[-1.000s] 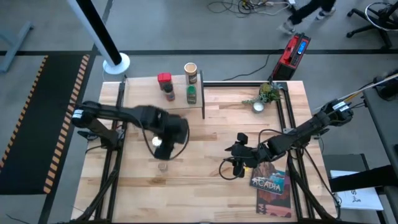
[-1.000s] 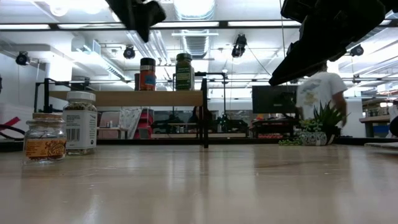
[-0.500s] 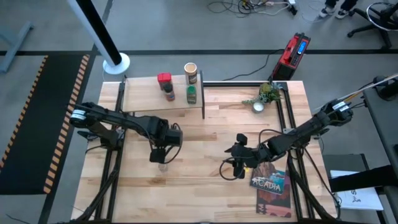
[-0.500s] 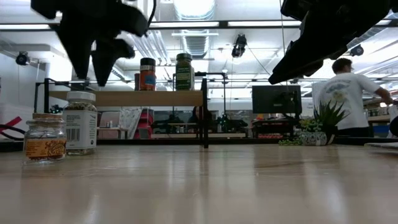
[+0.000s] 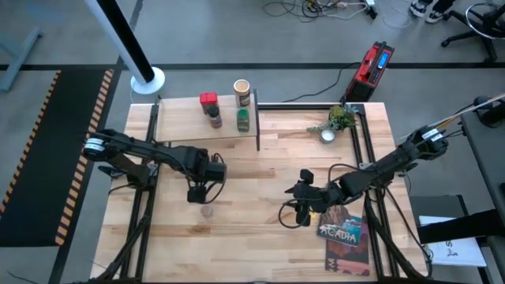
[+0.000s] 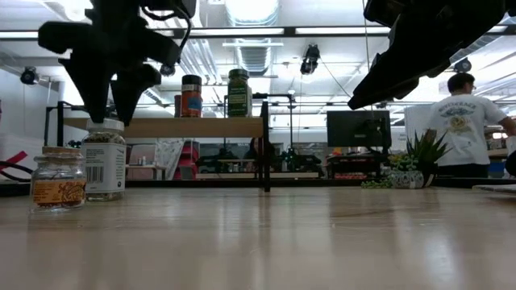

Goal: Shelf spices
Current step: Put the white seasoning bottle on the shelf

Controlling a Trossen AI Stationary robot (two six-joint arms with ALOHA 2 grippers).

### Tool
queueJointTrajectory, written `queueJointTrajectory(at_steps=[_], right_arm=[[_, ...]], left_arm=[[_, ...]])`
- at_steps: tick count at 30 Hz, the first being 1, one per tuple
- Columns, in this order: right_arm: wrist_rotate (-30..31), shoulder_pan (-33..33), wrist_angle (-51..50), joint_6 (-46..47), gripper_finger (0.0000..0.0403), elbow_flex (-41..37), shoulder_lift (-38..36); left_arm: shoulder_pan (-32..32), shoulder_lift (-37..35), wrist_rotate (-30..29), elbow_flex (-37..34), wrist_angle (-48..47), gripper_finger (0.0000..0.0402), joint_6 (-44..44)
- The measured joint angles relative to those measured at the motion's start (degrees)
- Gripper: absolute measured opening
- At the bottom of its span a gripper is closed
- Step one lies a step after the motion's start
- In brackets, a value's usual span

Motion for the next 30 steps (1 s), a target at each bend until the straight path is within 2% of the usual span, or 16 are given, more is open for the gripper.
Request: queueJointTrajectory(at_steps=[20, 30], right_arm=[[0.0, 0.0, 0.0, -0.1, 0.0181, 0.0, 0.0], [0.0, 0.0, 0.0, -0.1, 0.0181, 0.0, 0.0]], left_arm=[[1.3, -2.3, 2.6, -14.2, 16.1, 0.0246, -0.4], [1.3, -2.3, 4.7, -13.9, 17.3, 0.0183, 2.6]])
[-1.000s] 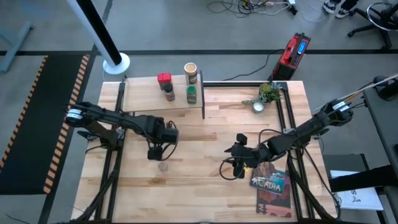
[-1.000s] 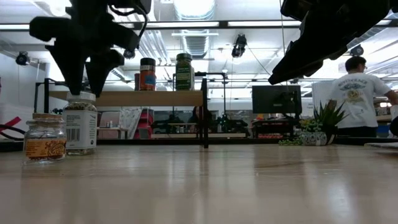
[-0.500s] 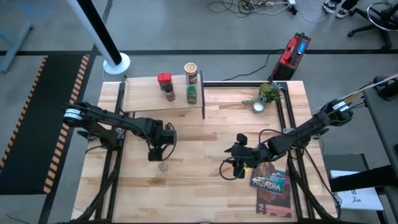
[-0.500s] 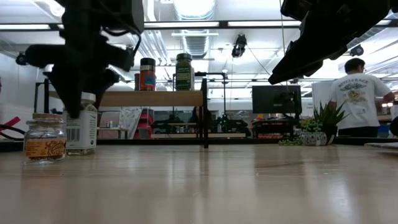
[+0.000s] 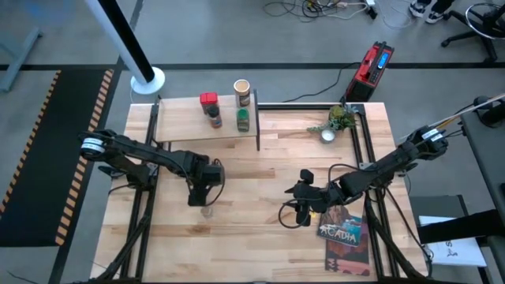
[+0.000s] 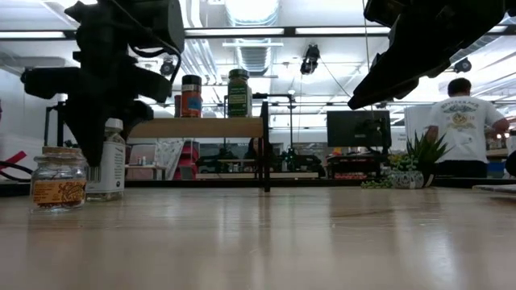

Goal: Shelf spices
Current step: Put the white seasoning bottle on the shelf

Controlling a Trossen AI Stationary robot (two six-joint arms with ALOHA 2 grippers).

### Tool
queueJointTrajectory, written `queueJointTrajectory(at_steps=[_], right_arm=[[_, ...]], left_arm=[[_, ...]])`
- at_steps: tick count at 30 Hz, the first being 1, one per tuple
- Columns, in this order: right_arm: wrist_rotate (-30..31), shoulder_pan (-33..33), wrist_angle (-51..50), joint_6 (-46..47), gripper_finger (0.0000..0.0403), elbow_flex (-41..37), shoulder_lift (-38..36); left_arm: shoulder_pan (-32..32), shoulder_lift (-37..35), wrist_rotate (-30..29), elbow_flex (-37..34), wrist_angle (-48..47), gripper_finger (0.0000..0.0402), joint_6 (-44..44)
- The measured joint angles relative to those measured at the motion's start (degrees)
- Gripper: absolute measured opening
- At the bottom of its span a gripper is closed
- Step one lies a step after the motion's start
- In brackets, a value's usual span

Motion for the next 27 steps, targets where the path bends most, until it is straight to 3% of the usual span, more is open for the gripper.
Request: queueJointTrajectory(at_steps=[7, 12, 19, 27], right_arm=[[0.0, 0.0, 0.0, 0.0, 0.0181, 0.0, 0.0], [0.0, 0.0, 0.0, 0.0, 0.0181, 0.0, 0.0], [0.0, 0.0, 0.0, 0.0, 0.0181, 0.0, 0.0], [0.0, 0.0, 0.0, -0.2, 0.0181, 0.0, 0.0]], left_arm=[[0.0, 0.0, 0.6, 1.8, -0.2, 0.0189, 7.1], [0.0, 0.0, 0.5, 2.9, -0.3, 0.02, 17.2], [-1.2, 0.0, 0.4, 3.4, 0.0, 0.0187, 42.9], [-3.0, 0.0, -4.2, 3.3, 5.3, 0.0212, 66.7]])
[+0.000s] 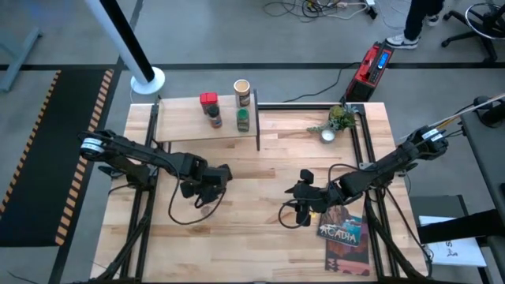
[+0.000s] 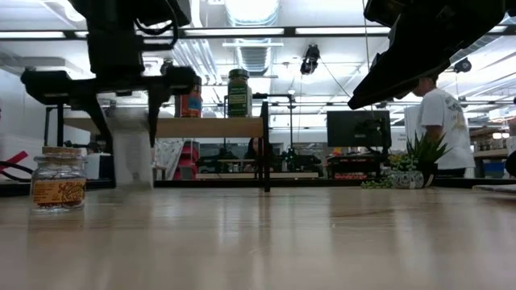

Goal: Shelf spices
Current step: Put the white seasoning bottle on the shelf

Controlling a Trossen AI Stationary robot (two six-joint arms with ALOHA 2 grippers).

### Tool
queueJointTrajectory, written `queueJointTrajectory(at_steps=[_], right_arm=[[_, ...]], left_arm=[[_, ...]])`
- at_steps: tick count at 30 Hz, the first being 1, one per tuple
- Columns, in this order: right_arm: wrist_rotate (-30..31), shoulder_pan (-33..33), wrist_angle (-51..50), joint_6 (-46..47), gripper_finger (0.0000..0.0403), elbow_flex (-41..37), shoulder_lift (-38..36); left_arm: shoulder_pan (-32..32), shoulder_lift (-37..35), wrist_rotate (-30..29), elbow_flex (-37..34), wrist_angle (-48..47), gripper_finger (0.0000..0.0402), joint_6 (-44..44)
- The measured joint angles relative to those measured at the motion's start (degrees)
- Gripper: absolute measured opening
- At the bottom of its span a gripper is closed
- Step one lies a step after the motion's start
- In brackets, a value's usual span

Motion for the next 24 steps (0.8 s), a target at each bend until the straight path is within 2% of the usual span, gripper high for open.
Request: queueJointTrajectory(at_steps=[3, 6, 11, 16, 20, 24], right_arm=[[0.0, 0.0, 0.0, 0.0, 0.0181, 0.0, 0.0], [0.0, 0.0, 0.0, 0.0, 0.0181, 0.0, 0.0], [0.0, 0.0, -0.1, 0.0, 0.0181, 0.0, 0.0], [0.0, 0.0, -0.1, 0.0, 0.0181, 0.0, 0.0], [0.0, 0.0, 0.0, 0.1, 0.0181, 0.0, 0.0], [0.0, 0.0, 0.0, 0.2, 0.0181, 0.0, 0.0]], left_arm=[[0.0, 0.0, -0.1, 0.0, 1.3, 0.0206, 5.4], [0.0, 0.0, -1.7, 0.0, 2.8, 0.0198, 7.1], [0.0, 0.0, -5.9, 0.7, 4.1, 0.0208, 1.0], [-0.1, 0.0, -6.0, 2.7, 4.2, 0.0236, 0.4], [-0.1, 0.0, -5.8, 4.4, 4.0, 0.0246, 0.1], [-0.1, 0.0, -5.8, 6.6, 3.0, 0.0253, -3.8]])
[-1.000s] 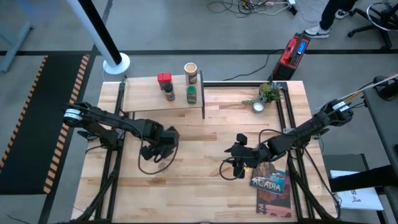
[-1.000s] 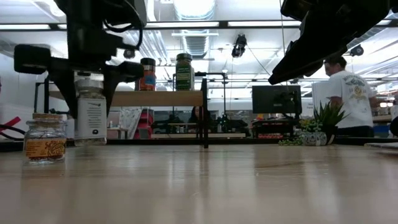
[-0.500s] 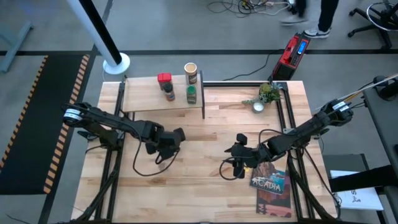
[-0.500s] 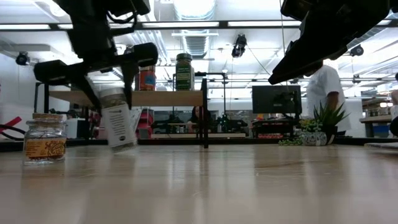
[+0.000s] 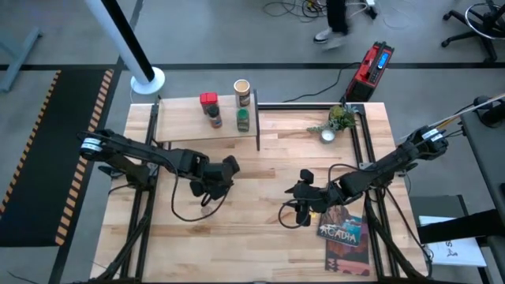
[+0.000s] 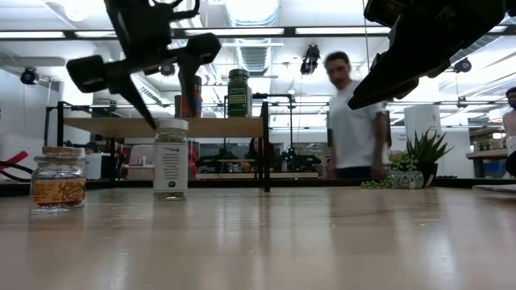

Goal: Shelf spices
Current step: Put the white seasoning bottle on the shelf

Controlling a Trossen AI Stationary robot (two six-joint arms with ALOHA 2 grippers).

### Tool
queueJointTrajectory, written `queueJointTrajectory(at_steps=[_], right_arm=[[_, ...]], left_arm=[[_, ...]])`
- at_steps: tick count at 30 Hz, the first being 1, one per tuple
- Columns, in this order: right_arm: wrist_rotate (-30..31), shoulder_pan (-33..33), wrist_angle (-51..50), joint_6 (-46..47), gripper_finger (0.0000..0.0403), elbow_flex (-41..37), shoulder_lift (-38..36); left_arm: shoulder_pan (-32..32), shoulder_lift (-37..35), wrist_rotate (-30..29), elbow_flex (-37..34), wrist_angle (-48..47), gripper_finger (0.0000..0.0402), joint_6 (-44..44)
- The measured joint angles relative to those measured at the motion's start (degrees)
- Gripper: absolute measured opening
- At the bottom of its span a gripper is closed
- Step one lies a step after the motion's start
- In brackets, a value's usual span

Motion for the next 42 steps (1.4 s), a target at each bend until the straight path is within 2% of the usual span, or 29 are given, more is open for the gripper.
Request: queueJointTrajectory(at_steps=[5, 8, 13, 21, 24, 29, 42], right_arm=[[0.0, 0.0, 0.0, -0.1, 0.0181, 0.0, 0.0], [0.0, 0.0, 0.0, -0.1, 0.0181, 0.0, 0.0], [0.0, 0.0, 0.1, -0.2, 0.0181, 0.0, 0.0], [0.0, 0.0, 0.1, -0.2, 0.0181, 0.0, 0.0], [0.0, 0.0, 0.2, -0.2, 0.0181, 0.0, 0.0], [-0.1, 0.0, 0.6, -0.2, 0.0181, 0.0, 0.0], [-1.1, 0.0, 0.9, -0.4, 0.0181, 0.0, 0.0]], left_arm=[[0.0, 0.0, 0.2, 3.0, -4.8, 0.0256, -8.6], [0.0, 0.0, 0.3, 4.6, -7.0, 0.0253, -17.9], [0.0, 0.0, 1.8, 7.2, -6.9, 0.0245, -39.2], [0.6, 0.0, 2.2, 8.0, -7.1, 0.0247, -78.9], [1.1, 0.3, 3.3, 7.2, -7.4, 0.0253, -88.4], [1.3, 2.2, 3.2, 7.2, -7.8, 0.0265, -94.0], [3.5, 7.3, 1.7, 7.3, -8.0, 0.0324, -89.0]])
